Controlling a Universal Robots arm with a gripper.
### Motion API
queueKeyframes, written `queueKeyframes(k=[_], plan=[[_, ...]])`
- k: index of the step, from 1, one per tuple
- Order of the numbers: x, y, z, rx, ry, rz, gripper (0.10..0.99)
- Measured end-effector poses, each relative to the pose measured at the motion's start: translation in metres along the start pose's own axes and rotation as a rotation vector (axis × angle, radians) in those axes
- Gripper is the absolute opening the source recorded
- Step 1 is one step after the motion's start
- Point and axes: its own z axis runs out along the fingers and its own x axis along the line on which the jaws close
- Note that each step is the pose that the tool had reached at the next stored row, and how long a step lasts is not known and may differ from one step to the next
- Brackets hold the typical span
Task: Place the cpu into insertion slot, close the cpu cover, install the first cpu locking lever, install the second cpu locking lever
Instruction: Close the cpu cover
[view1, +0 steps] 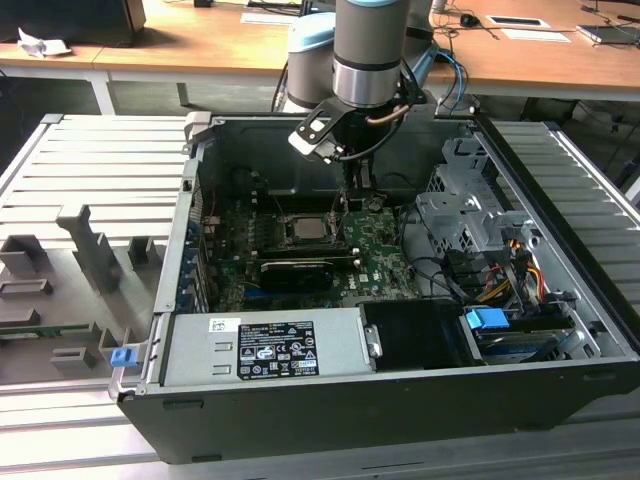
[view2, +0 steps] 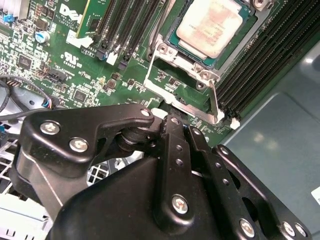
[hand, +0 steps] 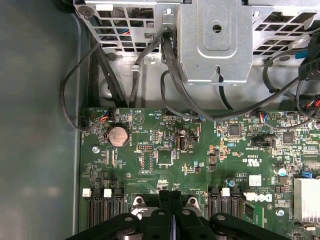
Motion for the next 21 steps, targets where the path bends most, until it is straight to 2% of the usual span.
queueKeyframes(k=[11, 21], plan=[[0.0000, -0.0036, -0.0002, 0.000, 0.0000, 0.000, 0.106], [0.0001, -0.0110, -0.0003, 0.000, 0.0000, 0.000, 0.106]])
